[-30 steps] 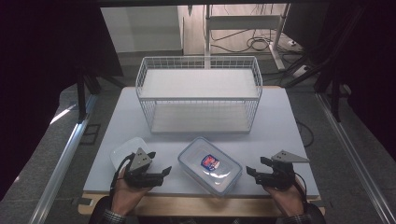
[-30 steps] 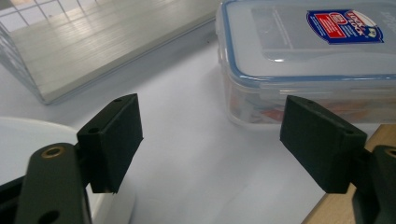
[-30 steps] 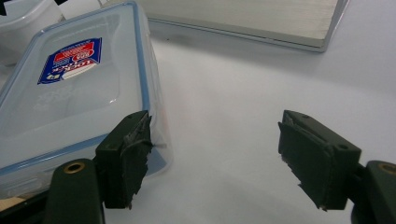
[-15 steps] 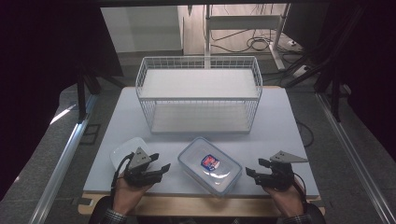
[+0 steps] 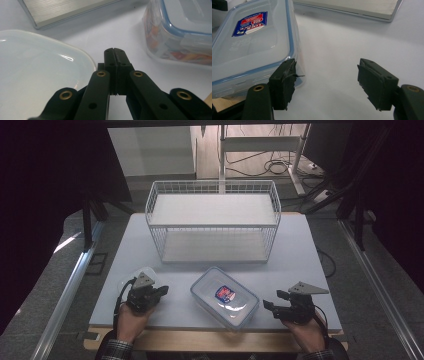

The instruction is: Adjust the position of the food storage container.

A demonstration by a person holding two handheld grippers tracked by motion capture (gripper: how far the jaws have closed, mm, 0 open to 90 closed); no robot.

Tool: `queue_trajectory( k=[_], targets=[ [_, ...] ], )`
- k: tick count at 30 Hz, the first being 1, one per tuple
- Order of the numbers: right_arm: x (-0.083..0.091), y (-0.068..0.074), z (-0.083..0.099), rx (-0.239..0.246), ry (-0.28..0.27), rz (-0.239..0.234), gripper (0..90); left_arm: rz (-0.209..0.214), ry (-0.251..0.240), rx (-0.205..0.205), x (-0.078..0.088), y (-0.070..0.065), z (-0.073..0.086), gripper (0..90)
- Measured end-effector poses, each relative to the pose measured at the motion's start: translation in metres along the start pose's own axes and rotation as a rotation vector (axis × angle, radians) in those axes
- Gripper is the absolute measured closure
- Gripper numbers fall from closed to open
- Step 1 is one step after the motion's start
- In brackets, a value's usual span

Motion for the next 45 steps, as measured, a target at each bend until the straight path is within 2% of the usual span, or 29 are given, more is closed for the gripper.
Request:
queue_trajectory(
  k=[6, 10, 11, 12, 15, 16, 18, 19, 20, 21, 22, 23, 26, 30, 32, 36, 40, 45],
  targets=[
    [-0.001, 0.001, 0.000, 0.008, 0.005, -0.004, 31.6, -0.037, 0.004, -0.002, -0.002, 0.017, -0.003, 89.9],
    [-0.002, 0.001, 0.001, 0.009, 0.013, -0.009, 33.1, -0.062, 0.013, 0.038, -0.005, 0.028, -0.002, 89.9],
    [-0.002, 0.001, 0.001, 0.010, 0.014, -0.011, 34.3, -0.065, 0.011, 0.032, -0.005, 0.028, -0.002, 89.9],
    [-0.002, 0.002, 0.001, 0.009, 0.018, -0.016, 37.0, -0.065, 0.002, 0.023, -0.005, 0.026, -0.004, 89.9],
    [0.000, 0.008, 0.000, 0.013, 0.039, -0.050, 51.0, -0.019, -0.052, 0.008, -0.005, 0.013, -0.013, 89.8],
    [0.000, 0.008, 0.000, 0.013, 0.039, -0.050, 51.0, -0.019, -0.052, 0.008, -0.005, 0.013, -0.013, 89.8],
    [0.001, 0.015, 0.001, 0.036, 0.061, -0.075, 62.6, 0.017, -0.071, -0.006, -0.011, 0.002, -0.020, 89.8],
    [0.002, 0.018, 0.002, 0.046, 0.073, -0.081, 68.6, 0.031, -0.067, -0.015, -0.015, -0.002, -0.022, 89.8],
    [0.002, 0.027, 0.006, 0.055, 0.092, -0.111, 78.7, 0.061, -0.049, -0.031, -0.026, -0.009, -0.026, 89.7],
    [0.002, 0.027, 0.006, 0.055, 0.092, -0.111, 78.7, 0.061, -0.049, -0.031, -0.026, -0.009, -0.026, 89.7],
    [0.002, 0.034, 0.012, 0.057, 0.121, -0.133, 85.5, 0.078, -0.028, -0.048, -0.037, -0.014, -0.030, 89.7],
    [0.001, 0.037, 0.015, 0.056, 0.137, -0.143, 87.3, 0.083, -0.021, -0.054, -0.042, -0.016, -0.032, 89.7],
    [-0.003, 0.044, 0.019, 0.058, 0.163, -0.176, 88.4, 0.123, 0.003, -0.066, -0.059, -0.024, -0.037, 89.0],
    [-0.009, 0.046, 0.016, 0.078, 0.177, -0.151, 88.1, 0.187, 0.040, -0.072, -0.070, -0.034, -0.037, 88.2],
    [-0.010, 0.042, 0.014, 0.062, 0.171, -0.143, 88.0, 0.174, 0.058, -0.083, -0.071, -0.036, -0.036, 89.2],
    [-0.016, 0.030, 0.006, 0.048, 0.162, -0.128, 88.0, 0.184, 0.076, -0.052, -0.068, -0.035, -0.031, 89.6],
    [-0.024, 0.020, -0.003, 0.034, 0.155, -0.114, 88.2, 0.183, 0.102, -0.053, -0.063, -0.038, -0.024, 89.6],
    [-0.034, 0.012, -0.011, 0.030, 0.155, -0.111, 88.3, 0.168, 0.104, -0.046, -0.053, -0.040, -0.019, 89.6]
  ],
)
Point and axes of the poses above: each handheld gripper's, and its own axes: x roughly backward along the jaws, z roughly out of its underside, y roughly to its left, the point moved 5 cm from there along -x, roughly forward along the jaws, and after that the axes turned 2 degrees about -z, right-handed, at the moved point
